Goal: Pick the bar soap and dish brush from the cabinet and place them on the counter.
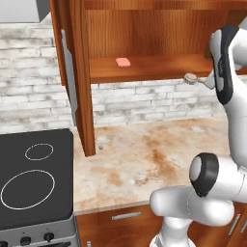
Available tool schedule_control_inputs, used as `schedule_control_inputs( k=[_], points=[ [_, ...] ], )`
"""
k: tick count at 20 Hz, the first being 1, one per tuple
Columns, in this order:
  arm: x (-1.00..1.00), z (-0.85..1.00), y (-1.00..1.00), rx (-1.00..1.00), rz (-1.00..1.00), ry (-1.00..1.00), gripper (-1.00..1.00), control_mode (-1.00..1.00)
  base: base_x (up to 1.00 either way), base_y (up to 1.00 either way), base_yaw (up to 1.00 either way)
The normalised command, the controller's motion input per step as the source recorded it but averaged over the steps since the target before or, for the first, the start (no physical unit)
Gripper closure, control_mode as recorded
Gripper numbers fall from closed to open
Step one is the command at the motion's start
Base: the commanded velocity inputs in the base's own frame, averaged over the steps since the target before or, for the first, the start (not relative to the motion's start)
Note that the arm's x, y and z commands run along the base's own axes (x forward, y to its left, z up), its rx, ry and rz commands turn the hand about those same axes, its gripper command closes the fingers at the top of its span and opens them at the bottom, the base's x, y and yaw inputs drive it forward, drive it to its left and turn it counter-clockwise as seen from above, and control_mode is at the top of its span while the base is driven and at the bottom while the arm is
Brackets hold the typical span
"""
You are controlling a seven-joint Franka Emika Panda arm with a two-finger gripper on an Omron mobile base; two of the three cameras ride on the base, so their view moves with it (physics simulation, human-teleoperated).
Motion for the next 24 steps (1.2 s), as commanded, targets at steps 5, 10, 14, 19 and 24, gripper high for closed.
schedule_control_inputs(
  k=[5,10,14,19,24],
  points=[
    [-0.40,-0.29,0.21,-0.01,-0.03,0.00,1.00,-1.00,0.00,0.00,0.00],
    [-0.23,-0.41,0.16,-0.01,0.00,0.00,1.00,-1.00,0.00,0.00,0.00],
    [0.00,-0.47,0.09,0.00,0.00,0.02,1.00,-1.00,0.00,0.00,0.00],
    [0.05,-0.46,0.02,-0.04,0.02,0.01,1.00,-1.00,0.00,0.00,0.00],
    [0.20,-0.50,-0.02,-0.03,0.01,0.00,1.00,-1.00,0.00,0.00,0.00]
  ],
)
